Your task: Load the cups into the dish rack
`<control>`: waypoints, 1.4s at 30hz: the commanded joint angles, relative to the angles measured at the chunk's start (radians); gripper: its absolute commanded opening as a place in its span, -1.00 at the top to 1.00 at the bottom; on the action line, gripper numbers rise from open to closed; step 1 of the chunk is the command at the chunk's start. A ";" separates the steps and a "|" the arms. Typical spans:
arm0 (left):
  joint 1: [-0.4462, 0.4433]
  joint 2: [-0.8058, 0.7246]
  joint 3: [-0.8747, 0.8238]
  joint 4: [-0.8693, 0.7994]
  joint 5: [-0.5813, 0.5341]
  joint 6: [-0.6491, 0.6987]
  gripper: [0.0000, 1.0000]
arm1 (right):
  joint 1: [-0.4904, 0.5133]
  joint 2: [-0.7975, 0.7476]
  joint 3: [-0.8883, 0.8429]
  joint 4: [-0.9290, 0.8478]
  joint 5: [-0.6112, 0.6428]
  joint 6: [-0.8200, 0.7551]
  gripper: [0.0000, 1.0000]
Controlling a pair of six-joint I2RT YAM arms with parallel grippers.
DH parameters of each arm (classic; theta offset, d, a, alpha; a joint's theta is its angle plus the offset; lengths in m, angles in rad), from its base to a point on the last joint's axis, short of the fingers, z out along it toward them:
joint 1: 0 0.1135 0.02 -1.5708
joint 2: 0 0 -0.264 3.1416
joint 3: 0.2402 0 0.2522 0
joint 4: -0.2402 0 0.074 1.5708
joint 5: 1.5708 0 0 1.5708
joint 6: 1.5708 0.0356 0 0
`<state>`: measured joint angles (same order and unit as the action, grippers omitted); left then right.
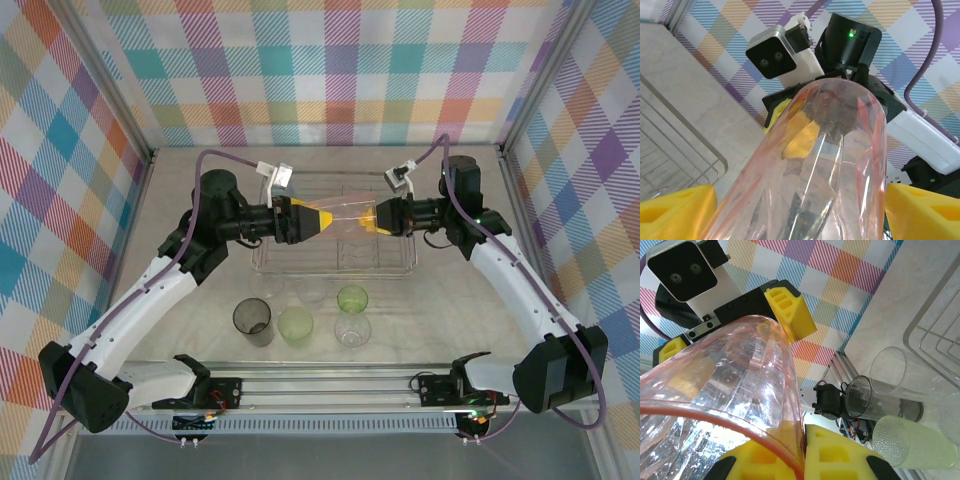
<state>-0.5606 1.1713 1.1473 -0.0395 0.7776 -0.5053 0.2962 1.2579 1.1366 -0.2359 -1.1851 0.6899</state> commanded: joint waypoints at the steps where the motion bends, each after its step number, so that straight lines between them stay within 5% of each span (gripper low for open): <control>1: -0.010 -0.029 -0.017 0.069 0.016 0.011 -0.58 | 0.007 -0.003 0.009 0.002 -0.023 -0.033 1.00; 7: -0.019 -0.014 0.002 0.010 0.016 0.017 -0.16 | 0.006 0.019 0.014 0.007 0.000 -0.023 1.00; 10: -0.019 -0.008 0.015 -0.037 -0.004 0.030 0.02 | 0.004 0.024 0.017 -0.009 0.015 -0.031 0.31; 16: -0.019 -0.009 0.026 -0.106 -0.051 0.042 0.51 | -0.027 0.013 0.020 -0.080 0.088 -0.058 -0.64; 20: -0.019 -0.014 0.063 -0.247 -0.143 0.070 0.92 | -0.060 -0.032 0.018 -0.189 0.191 -0.111 -0.93; 26: -0.019 0.001 0.220 -0.652 -0.523 0.104 0.99 | -0.106 -0.138 0.039 -0.531 0.617 -0.332 -0.98; 31: -0.019 0.185 0.483 -1.071 -0.863 0.119 1.00 | -0.121 -0.222 0.006 -0.631 0.917 -0.444 -0.98; 42: -0.021 0.579 0.732 -1.290 -1.024 0.208 1.00 | -0.137 -0.246 -0.076 -0.595 0.890 -0.433 -0.97</control>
<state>-0.5747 1.7168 1.8297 -1.2366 -0.1524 -0.3267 0.1635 1.0073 1.0794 -0.8322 -0.2928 0.2687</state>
